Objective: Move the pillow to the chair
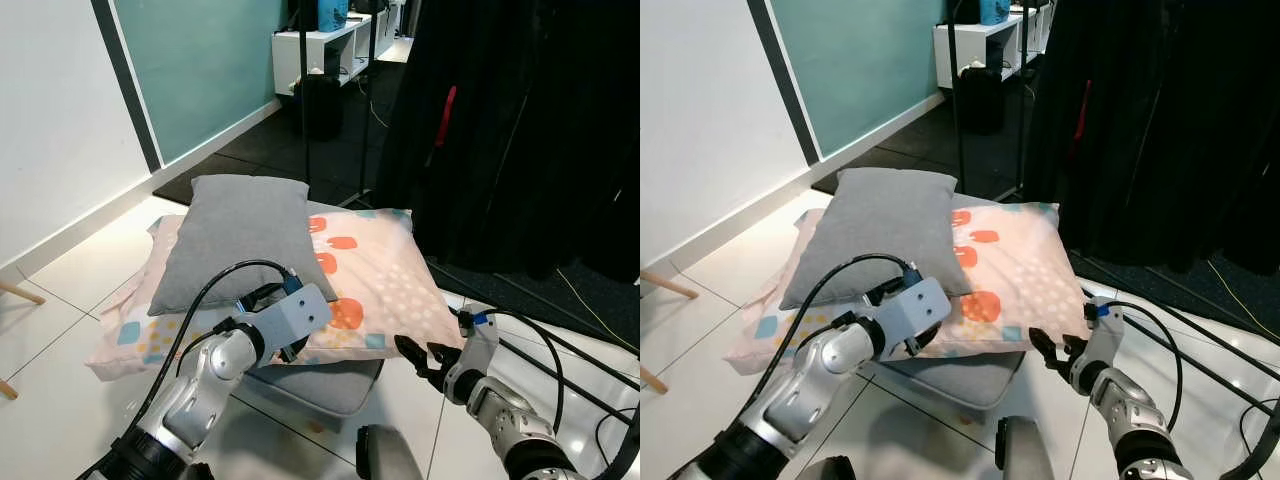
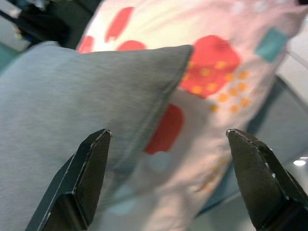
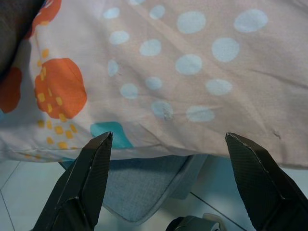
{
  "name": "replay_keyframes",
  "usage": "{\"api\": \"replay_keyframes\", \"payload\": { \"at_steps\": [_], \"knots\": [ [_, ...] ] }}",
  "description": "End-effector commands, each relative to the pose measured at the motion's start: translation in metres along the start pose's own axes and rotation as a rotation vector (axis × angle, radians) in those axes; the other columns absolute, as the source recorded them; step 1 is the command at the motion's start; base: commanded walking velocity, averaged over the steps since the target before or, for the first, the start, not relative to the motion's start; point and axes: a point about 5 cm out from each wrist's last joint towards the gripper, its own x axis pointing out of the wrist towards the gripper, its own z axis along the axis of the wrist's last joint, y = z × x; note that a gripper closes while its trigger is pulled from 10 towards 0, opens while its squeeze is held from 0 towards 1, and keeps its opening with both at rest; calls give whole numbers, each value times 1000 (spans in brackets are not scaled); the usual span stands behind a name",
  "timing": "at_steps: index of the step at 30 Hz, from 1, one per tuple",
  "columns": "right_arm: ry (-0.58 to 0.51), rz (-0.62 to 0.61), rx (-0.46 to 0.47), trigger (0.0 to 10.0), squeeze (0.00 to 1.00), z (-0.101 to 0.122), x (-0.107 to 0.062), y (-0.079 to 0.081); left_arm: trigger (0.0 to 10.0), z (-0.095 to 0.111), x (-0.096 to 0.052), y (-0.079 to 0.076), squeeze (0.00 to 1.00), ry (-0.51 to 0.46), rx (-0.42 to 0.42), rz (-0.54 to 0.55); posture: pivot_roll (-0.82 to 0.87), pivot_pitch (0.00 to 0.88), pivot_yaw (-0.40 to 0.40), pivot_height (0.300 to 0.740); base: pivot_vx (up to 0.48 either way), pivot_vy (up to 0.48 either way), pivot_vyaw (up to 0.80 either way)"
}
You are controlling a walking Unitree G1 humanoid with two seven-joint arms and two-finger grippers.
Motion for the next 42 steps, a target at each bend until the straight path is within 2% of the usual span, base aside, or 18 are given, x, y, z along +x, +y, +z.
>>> {"api": "replay_keyframes", "payload": {
  "at_steps": [1, 8, 21, 42],
  "knots": [
    [3, 5, -7, 10000, 0, -1, 1, 1, 10000, -5, 1, 1, 0, 15, -36, -17, -159, 16, -25, 545, 0, 0, 0],
    [-13, 6, -7, 10000, 0, 4, 2, 1, 10000, -6, 1, 3, 0, 12, -81, -35, -157, 15, -15, 545, 0, 0, 0],
    [-32, 8, 18, 10000, 0, 5, 4, 3, 10000, -8, -2, 6, 0, 10, -74, -47, -122, 27, -12, 545, 0, 0, 0],
    [-56, -15, 46, 10000, 0, 6, 1, -2, 10000, -10, -7, 5, 0, 3, -84, -56, -119, 27, -6, 545, 0, 0, 0]
  ]
}}
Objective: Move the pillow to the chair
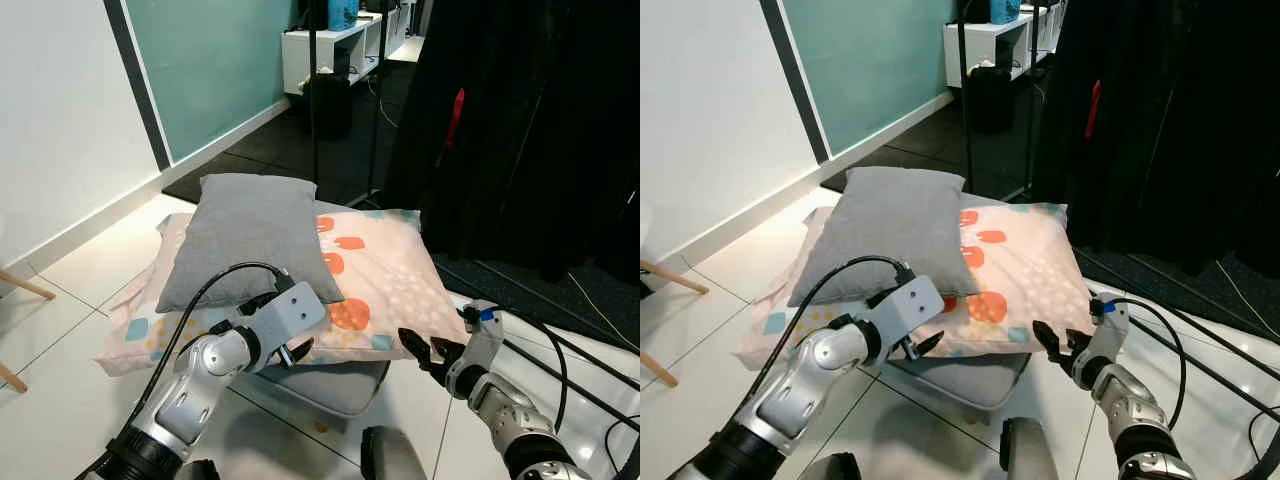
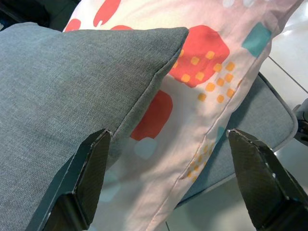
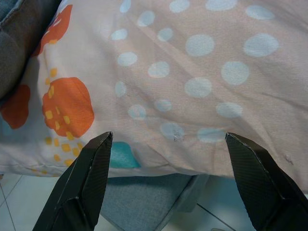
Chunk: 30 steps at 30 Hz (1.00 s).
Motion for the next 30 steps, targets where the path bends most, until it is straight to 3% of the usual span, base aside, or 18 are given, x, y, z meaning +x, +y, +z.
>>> {"api": "replay_keyframes", "payload": {
  "at_steps": [1, 30],
  "knots": [
    [-7, -10, 24, 10000, 0, -2, -1, -2, 10000, -4, -4, 2, 0, 5, -6, 1, -121, 29, -6, 545, 0, 0, 0],
    [-12, -16, 44, 10000, 0, -2, -3, -5, 10000, -4, -6, 1, 0, 3, -10, -1, -120, 35, -8, 545, 0, 0, 0]
  ]
}}
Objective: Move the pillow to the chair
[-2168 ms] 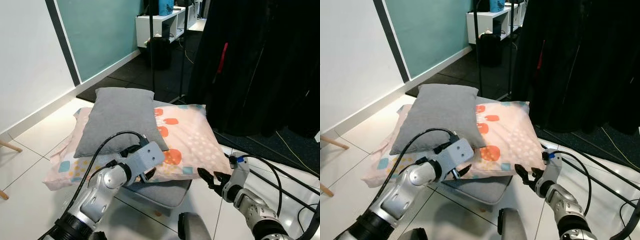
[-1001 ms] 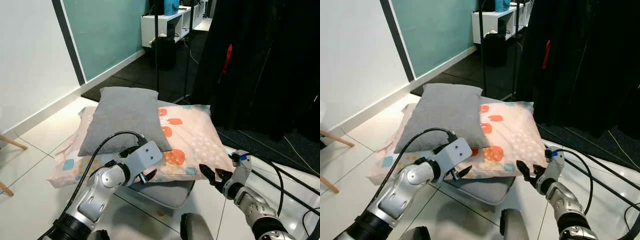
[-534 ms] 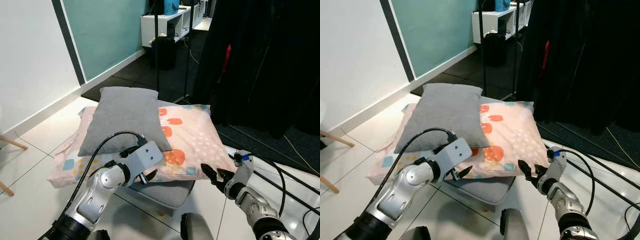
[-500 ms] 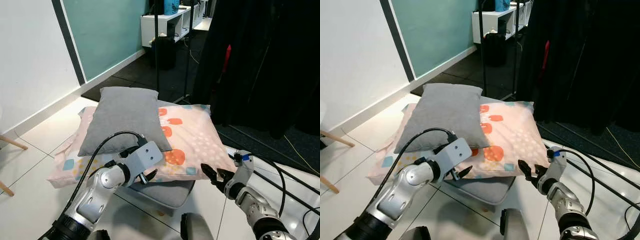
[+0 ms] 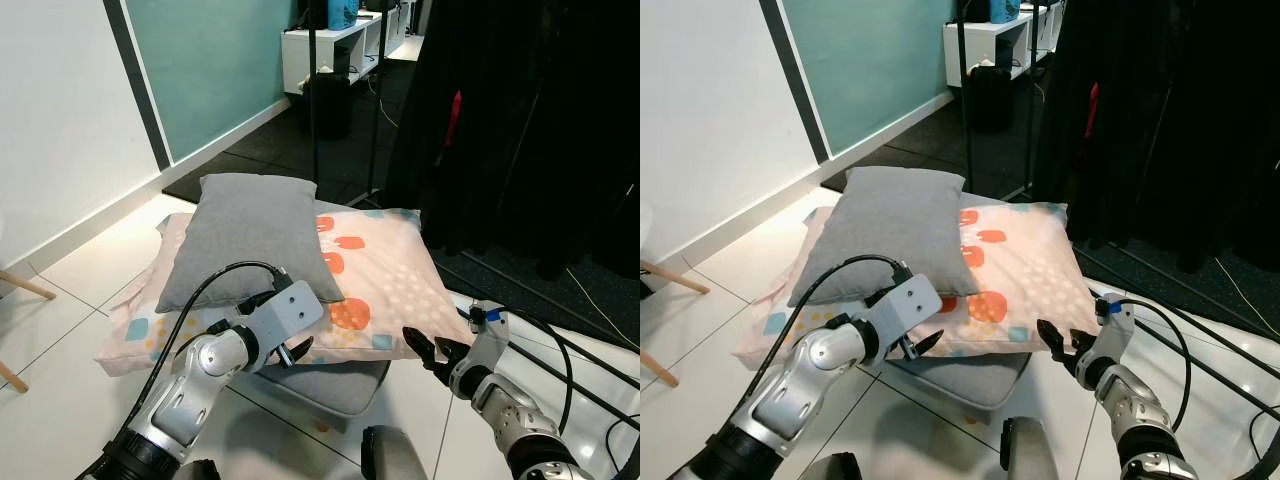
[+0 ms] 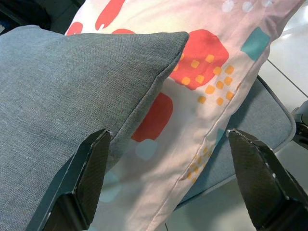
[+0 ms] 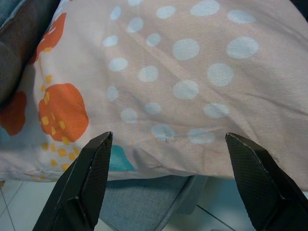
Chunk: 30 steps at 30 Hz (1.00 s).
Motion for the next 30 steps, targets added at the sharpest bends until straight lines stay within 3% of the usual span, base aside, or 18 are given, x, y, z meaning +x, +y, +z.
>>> {"api": "replay_keyframes", "payload": {
  "at_steps": [1, 30],
  "knots": [
    [6, -2, 23, 10000, 0, -4, 0, 0, 10000, -6, -4, 1, 0, 17, -6, -5, -121, 36, -5, 545, 0, 0, 0],
    [-2, -4, 53, 10000, 0, -7, 0, 1, 10000, -9, -7, 0, 0, 19, -9, -4, -132, 25, 9, 545, 0, 0, 0]
  ]
}}
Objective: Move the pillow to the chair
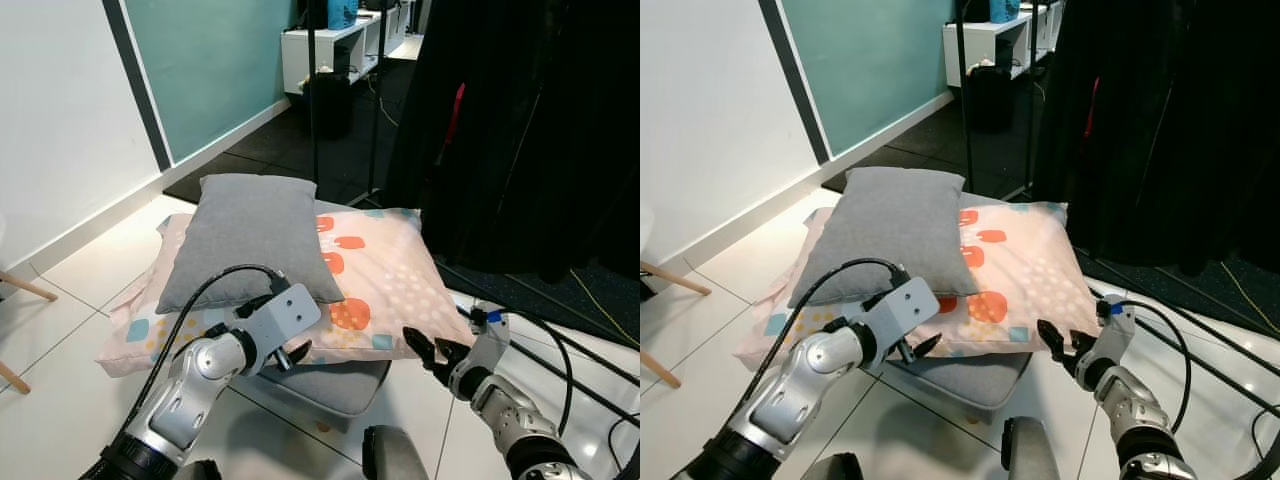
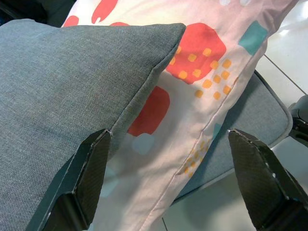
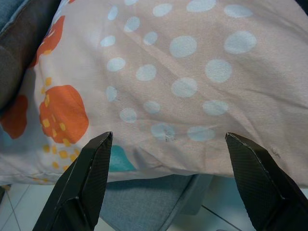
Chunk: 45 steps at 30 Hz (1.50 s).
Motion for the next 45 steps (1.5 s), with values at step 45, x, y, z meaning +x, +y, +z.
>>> {"api": "replay_keyframes", "payload": {
  "at_steps": [45],
  "knots": [
    [1, 3, 42, 10000, 0, -6, -1, 0, 10000, -6, -7, 1, 0, 9, -3, 3, -135, 22, 13, 545, 0, 0, 0]
  ]
}}
